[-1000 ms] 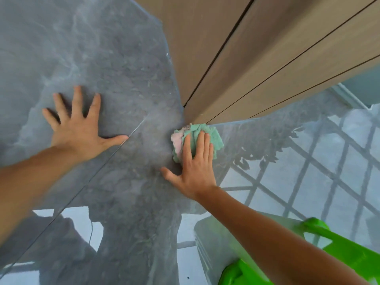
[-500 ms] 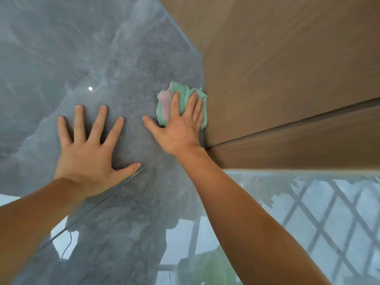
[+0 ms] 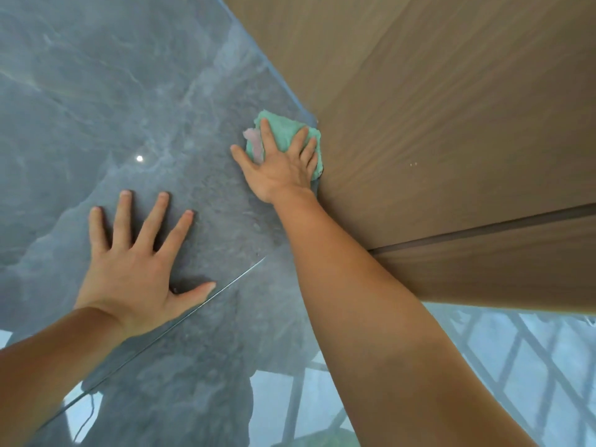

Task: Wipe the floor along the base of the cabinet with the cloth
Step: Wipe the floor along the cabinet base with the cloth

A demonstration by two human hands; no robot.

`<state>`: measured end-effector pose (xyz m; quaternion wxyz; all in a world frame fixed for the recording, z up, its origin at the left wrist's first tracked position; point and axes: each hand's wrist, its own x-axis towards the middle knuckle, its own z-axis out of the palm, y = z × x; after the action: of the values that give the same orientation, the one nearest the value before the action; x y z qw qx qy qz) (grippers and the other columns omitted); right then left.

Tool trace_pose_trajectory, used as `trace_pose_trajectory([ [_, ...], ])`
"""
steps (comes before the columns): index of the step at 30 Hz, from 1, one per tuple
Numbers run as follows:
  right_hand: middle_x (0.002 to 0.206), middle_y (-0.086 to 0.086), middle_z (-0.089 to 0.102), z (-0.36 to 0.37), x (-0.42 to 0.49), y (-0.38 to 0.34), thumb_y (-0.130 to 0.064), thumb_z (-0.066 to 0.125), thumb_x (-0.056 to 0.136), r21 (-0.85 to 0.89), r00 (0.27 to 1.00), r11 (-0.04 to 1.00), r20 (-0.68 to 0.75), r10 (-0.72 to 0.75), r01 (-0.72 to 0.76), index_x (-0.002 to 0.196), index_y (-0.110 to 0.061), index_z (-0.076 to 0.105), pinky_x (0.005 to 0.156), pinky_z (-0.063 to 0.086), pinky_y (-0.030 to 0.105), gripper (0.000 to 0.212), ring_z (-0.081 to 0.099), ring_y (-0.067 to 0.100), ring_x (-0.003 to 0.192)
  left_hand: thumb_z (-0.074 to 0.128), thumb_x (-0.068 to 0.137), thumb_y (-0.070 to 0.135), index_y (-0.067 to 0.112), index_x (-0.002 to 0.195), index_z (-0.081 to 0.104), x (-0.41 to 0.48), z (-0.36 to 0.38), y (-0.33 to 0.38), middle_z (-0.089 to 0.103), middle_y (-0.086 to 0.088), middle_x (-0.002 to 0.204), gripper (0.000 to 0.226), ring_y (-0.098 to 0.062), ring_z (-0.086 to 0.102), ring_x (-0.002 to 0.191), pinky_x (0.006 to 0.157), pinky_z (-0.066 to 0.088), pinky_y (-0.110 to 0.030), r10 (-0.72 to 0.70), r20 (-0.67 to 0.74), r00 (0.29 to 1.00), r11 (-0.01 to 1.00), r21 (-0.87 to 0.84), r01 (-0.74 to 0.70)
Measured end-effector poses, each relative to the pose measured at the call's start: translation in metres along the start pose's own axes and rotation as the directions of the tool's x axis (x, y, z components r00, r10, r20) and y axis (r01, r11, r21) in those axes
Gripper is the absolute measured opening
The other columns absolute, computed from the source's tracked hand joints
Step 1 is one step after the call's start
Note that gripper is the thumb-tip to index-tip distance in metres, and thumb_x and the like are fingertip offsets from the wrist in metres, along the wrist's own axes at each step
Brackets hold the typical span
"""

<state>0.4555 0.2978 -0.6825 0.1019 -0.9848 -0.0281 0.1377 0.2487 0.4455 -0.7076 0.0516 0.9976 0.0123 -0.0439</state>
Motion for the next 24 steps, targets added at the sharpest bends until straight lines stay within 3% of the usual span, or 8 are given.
trace_pose_trajectory([
  [8,0.159,0.030,-0.007,0.025,-0.123,0.029,-0.081,0.039,0.074,0.001,0.994,0.995,0.037,-0.098,0.098,0.149,-0.046,0.009,0.117,-0.005,0.060,0.088,-0.011,0.047,0.145,0.035,0.068,0.091,0.023,0.156,0.032,-0.001,-0.007,0.002,0.022,-0.016,0.167,0.111,-0.057,0.009,0.149,0.117,0.002,-0.072,-0.015,0.060,0.998,1.000,-0.006,0.015],
  [14,0.158,0.032,-0.001,0.038,-0.209,0.055,-0.083,0.031,0.078,-0.076,0.986,0.985,0.058,-0.153,0.158,0.151,-0.041,0.008,0.116,0.009,0.064,0.088,-0.005,0.047,0.147,0.028,0.068,0.093,0.023,0.157,0.029,0.001,-0.010,0.004,0.018,-0.015,0.168,0.113,-0.057,0.007,0.149,0.117,-0.001,-0.073,-0.017,0.102,0.995,1.000,-0.015,0.018],
  [20,0.154,0.040,-0.006,0.029,-0.142,0.033,-0.078,0.035,0.080,-0.043,0.995,0.995,0.049,-0.089,0.091,0.153,-0.038,0.004,0.116,-0.007,0.061,0.089,-0.011,0.051,0.144,0.028,0.069,0.093,0.022,0.157,0.031,0.001,-0.008,0.003,0.019,-0.016,0.168,0.113,-0.058,0.005,0.150,0.117,-0.002,-0.073,-0.007,0.094,0.996,0.999,-0.047,0.011],
  [24,0.154,0.040,-0.002,0.016,-0.056,0.004,-0.078,0.041,0.078,-0.018,0.999,1.000,-0.047,0.019,-0.020,0.152,-0.037,0.013,0.117,-0.006,0.060,0.089,-0.006,0.053,0.144,0.037,0.069,0.089,0.021,0.156,0.033,0.002,-0.004,0.003,0.022,-0.016,0.167,0.110,-0.058,0.008,0.149,0.117,0.001,-0.073,-0.004,0.064,0.998,0.999,-0.044,0.006],
])
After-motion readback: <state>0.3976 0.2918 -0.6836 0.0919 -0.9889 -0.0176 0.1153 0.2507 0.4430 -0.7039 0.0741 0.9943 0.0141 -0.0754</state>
